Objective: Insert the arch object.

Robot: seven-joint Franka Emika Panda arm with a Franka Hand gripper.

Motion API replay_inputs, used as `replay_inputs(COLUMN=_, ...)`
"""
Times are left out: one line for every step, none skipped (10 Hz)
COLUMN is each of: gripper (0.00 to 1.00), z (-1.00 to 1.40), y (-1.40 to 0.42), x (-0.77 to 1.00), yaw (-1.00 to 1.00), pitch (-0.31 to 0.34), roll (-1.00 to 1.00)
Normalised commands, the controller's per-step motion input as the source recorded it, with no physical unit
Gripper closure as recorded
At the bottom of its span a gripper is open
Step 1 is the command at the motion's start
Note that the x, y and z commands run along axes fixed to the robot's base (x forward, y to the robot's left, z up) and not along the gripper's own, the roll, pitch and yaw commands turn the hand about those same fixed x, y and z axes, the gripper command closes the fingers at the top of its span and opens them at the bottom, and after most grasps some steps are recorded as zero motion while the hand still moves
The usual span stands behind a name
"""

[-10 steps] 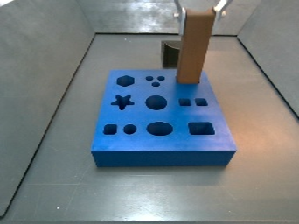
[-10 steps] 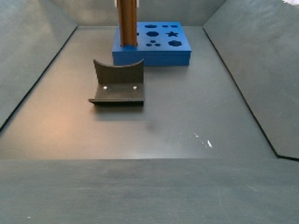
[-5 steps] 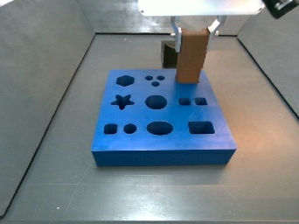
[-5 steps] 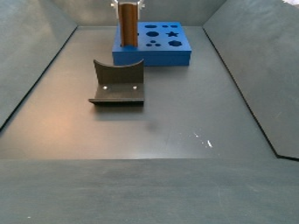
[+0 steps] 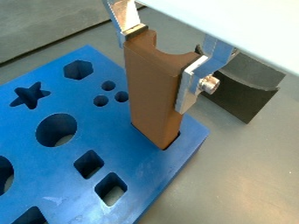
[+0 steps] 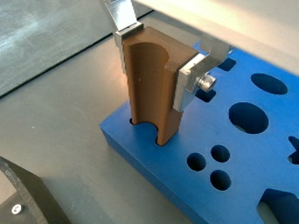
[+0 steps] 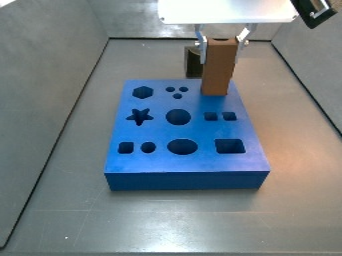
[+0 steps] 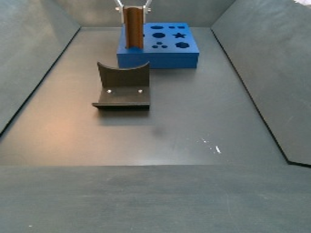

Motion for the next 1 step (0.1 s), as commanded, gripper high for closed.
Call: replay_inputs(gripper=1.0, z=0.0, y=0.0, x=0.0, yaw=0.0, pitch=0.0, roll=0.0)
